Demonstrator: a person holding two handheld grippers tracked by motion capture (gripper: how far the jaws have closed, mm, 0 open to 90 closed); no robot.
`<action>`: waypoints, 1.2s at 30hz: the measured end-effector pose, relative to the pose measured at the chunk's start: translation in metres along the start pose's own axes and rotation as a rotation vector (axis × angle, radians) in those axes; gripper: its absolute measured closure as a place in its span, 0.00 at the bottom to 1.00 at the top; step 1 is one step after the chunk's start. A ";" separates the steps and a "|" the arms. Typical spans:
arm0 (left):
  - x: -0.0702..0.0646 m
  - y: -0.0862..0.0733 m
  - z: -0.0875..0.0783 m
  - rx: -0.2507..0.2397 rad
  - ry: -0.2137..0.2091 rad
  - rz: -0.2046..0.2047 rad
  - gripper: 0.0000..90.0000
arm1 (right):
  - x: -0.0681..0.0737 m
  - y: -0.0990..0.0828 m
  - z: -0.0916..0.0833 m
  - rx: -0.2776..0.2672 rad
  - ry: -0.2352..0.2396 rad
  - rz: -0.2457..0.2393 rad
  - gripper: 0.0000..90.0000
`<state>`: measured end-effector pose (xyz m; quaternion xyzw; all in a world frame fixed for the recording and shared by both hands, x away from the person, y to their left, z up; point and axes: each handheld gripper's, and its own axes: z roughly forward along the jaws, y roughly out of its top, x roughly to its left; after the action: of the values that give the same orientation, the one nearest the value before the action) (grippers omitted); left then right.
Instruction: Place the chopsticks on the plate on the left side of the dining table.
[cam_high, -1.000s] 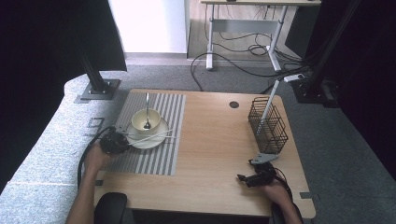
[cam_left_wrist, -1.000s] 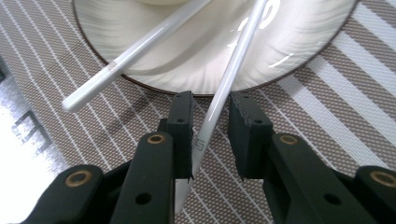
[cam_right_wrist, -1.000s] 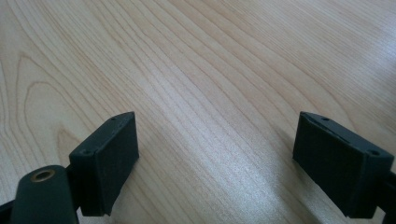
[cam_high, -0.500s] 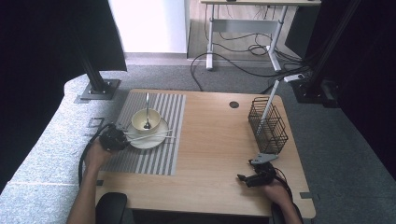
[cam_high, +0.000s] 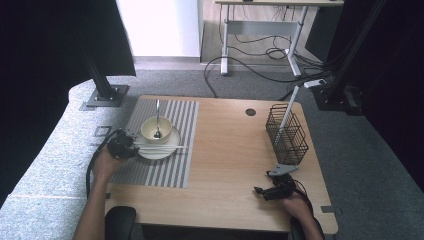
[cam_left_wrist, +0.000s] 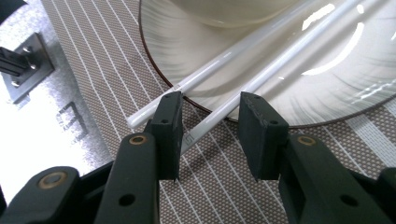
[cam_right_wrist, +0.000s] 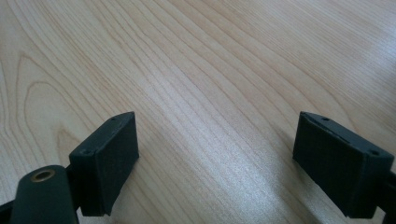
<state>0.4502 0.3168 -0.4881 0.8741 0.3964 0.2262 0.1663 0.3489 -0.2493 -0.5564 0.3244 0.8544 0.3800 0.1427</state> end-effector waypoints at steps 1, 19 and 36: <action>0.000 0.000 0.000 0.000 0.003 0.000 0.66 | 0.000 0.000 0.000 0.000 0.000 0.000 0.15; 0.008 -0.009 -0.010 -0.093 -0.012 -0.108 0.49 | 0.000 0.000 0.000 0.000 0.000 0.002 0.15; -0.035 -0.031 -0.008 -0.374 -0.215 -0.292 0.04 | 0.001 0.000 0.000 0.000 0.000 0.005 0.14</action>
<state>0.4061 0.3103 -0.5054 0.7808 0.4496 0.1748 0.3970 0.3486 -0.2485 -0.5566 0.3264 0.8537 0.3802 0.1419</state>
